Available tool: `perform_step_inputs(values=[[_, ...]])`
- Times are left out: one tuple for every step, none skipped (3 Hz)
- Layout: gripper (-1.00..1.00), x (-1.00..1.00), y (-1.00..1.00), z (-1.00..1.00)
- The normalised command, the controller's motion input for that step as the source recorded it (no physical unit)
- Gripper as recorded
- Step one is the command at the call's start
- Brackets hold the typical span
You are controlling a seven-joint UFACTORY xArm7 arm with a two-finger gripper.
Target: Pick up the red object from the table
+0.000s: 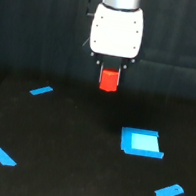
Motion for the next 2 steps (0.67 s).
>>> perform_step_inputs(values=[[-1.0,0.07,-0.07,-0.06],[-0.92,0.04,-0.04,-0.04]])
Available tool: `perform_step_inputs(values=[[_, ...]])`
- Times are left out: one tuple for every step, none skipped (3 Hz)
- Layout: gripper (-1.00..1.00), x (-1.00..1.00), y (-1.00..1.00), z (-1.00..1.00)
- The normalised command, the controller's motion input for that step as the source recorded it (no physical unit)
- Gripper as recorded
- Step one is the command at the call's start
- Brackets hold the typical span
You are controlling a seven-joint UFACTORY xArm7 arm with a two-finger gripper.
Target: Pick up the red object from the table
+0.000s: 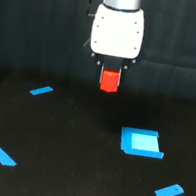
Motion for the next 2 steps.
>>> perform_step_inputs(values=[[-0.88,-0.07,0.0,0.06],[-1.0,0.14,0.16,-0.1]])
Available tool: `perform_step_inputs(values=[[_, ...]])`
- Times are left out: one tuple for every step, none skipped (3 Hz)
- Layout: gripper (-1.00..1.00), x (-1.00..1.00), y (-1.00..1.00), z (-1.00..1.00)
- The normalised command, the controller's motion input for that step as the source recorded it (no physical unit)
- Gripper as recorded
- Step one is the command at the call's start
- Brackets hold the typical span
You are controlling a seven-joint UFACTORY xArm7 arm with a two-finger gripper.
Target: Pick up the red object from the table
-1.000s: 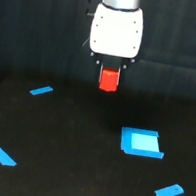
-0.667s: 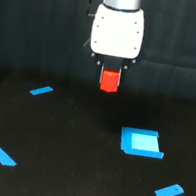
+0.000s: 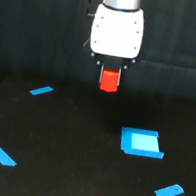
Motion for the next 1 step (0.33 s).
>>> perform_step_inputs(values=[[-0.99,0.09,-0.03,0.05]])
